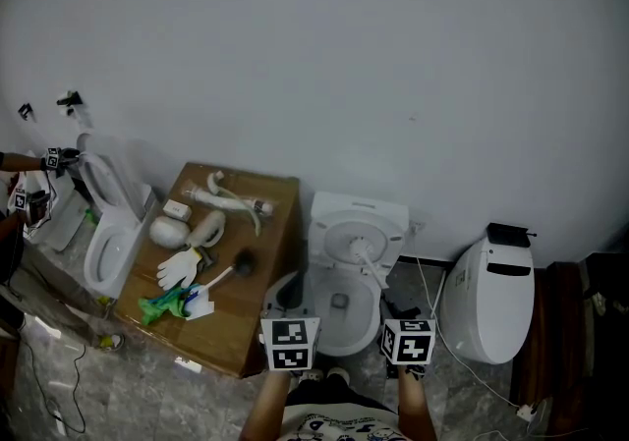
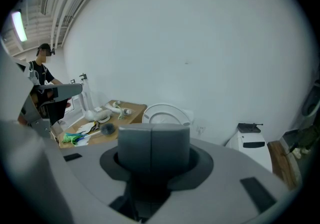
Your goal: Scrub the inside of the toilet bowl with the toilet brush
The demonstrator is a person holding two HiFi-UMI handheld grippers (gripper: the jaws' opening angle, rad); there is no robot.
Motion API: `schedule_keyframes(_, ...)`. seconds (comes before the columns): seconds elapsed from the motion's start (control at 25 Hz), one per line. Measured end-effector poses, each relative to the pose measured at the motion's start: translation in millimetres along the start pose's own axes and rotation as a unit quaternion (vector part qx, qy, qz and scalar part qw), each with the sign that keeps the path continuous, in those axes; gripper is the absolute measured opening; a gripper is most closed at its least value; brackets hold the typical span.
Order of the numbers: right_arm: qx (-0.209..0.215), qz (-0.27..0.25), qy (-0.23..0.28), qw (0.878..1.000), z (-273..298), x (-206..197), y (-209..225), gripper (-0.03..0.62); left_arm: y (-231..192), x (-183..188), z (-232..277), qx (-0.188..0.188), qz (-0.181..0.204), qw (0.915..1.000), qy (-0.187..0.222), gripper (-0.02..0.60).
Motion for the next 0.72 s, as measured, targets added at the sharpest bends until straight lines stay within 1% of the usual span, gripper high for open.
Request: schedule_keyframes(0.72,0.006,-0.002,0.002,1.0,3.4,6.6,3.7,0.166,-0.5,2.2,5.0,0.006,0.004,1.0,-0.004,0.002)
Point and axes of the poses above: the fingertips, and each gripper's own axes: z forward along the fingers, y to its right, x out of its top, the point moved 1 cm from there along -z, backward along the fingers, and after that the axes turned 14 degrees about -y, right-handed, at the moved point
